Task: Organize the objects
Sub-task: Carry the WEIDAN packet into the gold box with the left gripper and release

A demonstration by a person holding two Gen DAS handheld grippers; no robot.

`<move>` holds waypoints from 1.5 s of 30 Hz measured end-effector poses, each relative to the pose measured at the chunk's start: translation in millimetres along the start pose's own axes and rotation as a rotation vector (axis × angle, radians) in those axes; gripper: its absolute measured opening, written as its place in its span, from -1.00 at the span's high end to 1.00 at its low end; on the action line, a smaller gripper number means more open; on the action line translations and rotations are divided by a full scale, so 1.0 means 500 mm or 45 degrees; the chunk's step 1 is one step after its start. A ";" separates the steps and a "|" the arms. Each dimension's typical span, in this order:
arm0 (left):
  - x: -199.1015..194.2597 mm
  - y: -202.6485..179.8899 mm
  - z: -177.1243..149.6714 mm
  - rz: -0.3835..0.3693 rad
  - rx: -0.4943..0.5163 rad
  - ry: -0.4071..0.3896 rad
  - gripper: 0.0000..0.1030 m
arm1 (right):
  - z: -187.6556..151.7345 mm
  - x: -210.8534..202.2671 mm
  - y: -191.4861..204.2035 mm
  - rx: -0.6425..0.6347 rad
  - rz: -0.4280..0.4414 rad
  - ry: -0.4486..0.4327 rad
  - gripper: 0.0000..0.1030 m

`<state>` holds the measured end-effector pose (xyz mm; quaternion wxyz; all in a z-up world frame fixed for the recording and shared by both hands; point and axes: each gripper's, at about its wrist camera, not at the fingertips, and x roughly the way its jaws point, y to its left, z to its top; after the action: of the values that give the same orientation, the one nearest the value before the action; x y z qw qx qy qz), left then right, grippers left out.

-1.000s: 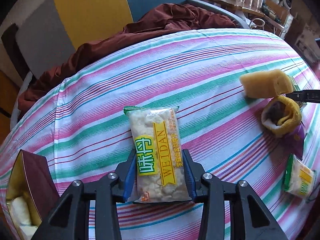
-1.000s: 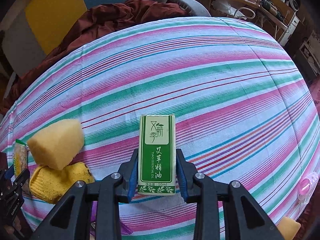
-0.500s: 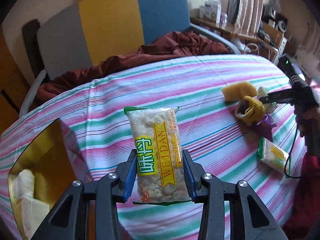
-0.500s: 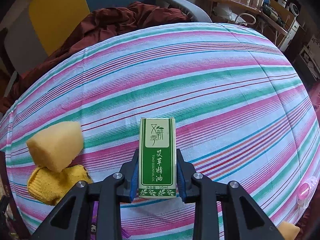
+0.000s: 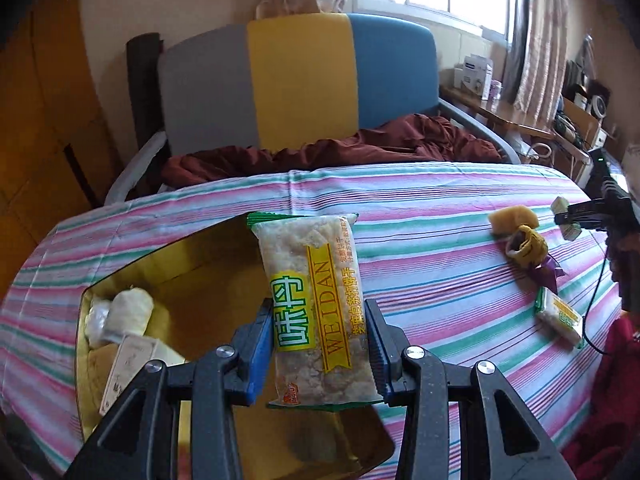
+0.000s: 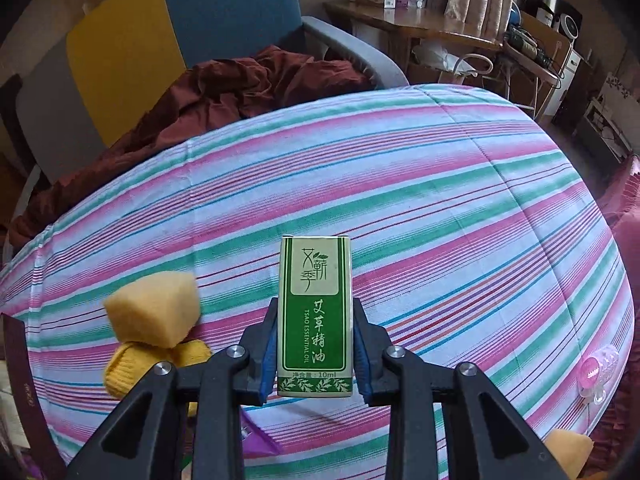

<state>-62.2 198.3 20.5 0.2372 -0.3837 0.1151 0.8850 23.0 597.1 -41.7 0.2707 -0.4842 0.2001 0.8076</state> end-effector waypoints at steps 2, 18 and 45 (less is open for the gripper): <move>-0.001 0.016 -0.011 0.005 -0.030 0.002 0.17 | 0.011 -0.024 0.017 -0.032 0.006 -0.041 0.42; -0.050 0.186 -0.118 -0.004 -0.263 0.020 0.17 | -0.076 -0.156 0.302 -0.313 0.314 -0.159 0.42; -0.035 0.239 -0.214 -0.087 -0.369 0.150 0.16 | -0.359 -0.009 0.439 -0.494 0.449 0.149 0.42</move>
<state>-45.5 48.2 -36.7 0.2023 -0.4688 -0.0131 0.8597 7.2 321.3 -105.0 0.0160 -0.5305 0.1380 0.8362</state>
